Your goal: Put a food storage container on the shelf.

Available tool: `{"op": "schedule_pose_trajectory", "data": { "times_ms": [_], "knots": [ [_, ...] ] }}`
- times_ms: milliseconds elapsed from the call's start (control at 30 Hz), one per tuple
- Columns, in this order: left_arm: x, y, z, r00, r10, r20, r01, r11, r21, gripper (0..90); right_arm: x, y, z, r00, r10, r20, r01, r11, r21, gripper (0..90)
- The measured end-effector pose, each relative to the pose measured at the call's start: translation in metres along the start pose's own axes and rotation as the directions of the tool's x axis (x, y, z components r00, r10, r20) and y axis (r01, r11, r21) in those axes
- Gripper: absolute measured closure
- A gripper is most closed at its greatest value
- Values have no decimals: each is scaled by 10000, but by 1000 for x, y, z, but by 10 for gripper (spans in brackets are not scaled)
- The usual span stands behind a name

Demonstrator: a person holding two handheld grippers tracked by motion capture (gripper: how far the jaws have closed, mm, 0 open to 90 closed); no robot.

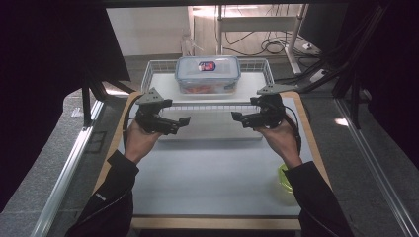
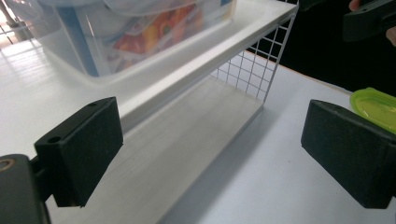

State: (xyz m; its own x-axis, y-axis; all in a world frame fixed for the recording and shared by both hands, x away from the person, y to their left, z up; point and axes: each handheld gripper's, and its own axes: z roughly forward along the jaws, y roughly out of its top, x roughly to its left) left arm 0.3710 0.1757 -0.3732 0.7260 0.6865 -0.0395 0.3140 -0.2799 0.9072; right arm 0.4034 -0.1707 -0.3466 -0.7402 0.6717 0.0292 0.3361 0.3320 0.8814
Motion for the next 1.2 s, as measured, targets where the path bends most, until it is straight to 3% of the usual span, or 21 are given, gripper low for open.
{"op": "schedule_pose_trajectory", "data": {
  "times_ms": [433, 800, 1200],
  "knots": [
    [-22, -30, -16, 9973, 708, -168, -708, 9975, 4, 43, 17, -26, -14, 9995, -275, -161, 276, 9996, 79, 55],
    [-35, -57, -25, 9973, 727, -117, -725, 9972, 155, 32, 27, -53, -28, 9994, -352, -41, 353, 9993, 92, 36],
    [-45, -86, -37, 9982, 576, -178, -574, 9983, 119, 29, 28, -91, -44, 9993, -280, 246, 271, 9990, 355, 44]
  ]
}}
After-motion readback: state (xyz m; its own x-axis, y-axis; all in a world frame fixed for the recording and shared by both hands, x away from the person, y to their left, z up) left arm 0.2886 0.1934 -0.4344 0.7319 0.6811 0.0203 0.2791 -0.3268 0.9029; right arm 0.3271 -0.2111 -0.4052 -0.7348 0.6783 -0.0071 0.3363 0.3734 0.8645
